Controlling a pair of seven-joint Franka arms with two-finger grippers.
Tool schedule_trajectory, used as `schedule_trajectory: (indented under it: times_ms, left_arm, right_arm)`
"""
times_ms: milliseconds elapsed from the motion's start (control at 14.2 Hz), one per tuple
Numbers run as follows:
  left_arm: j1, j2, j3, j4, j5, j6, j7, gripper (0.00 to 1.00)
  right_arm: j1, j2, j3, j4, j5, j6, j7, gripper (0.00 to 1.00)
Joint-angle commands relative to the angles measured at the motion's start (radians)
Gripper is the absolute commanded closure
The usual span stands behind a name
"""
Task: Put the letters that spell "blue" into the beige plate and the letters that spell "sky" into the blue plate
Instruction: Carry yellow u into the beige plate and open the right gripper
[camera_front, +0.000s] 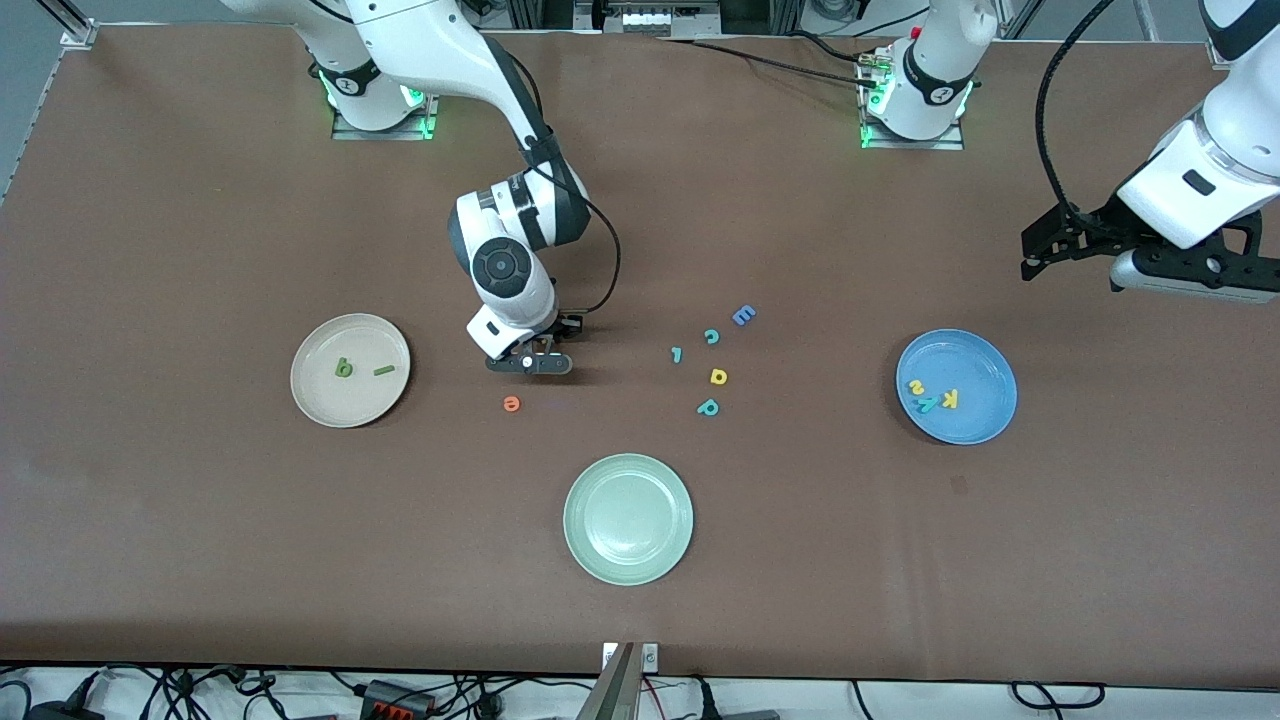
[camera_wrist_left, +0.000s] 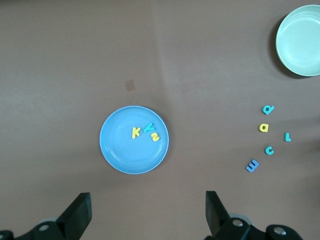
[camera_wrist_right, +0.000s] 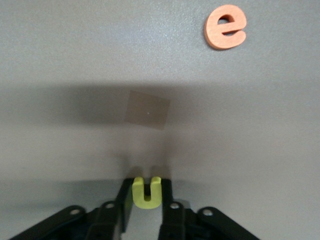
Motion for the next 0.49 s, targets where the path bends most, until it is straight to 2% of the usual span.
schedule_trajectory:
  times_ms: [0,281,421]
  left_arm:
    - [0.023,0.038,0.003,0.045,-0.039,-0.017,-0.005,0.0]
    - [0.013,0.039,-0.009,0.056,-0.025,-0.008,-0.008,0.0]
    - [0.014,0.041,-0.008,0.065,-0.027,-0.011,-0.008,0.0]
  right_arm:
    - [-0.008,0.008,-0.005,0.017,0.013,-0.007,0.004,0.79]
    - [-0.044,-0.026,-0.02,0.016,0.012,-0.017,-0.005,0.79]
    - [-0.071,-0.044,-0.065,0.011,0.004,-0.033,-0.017,0.79]
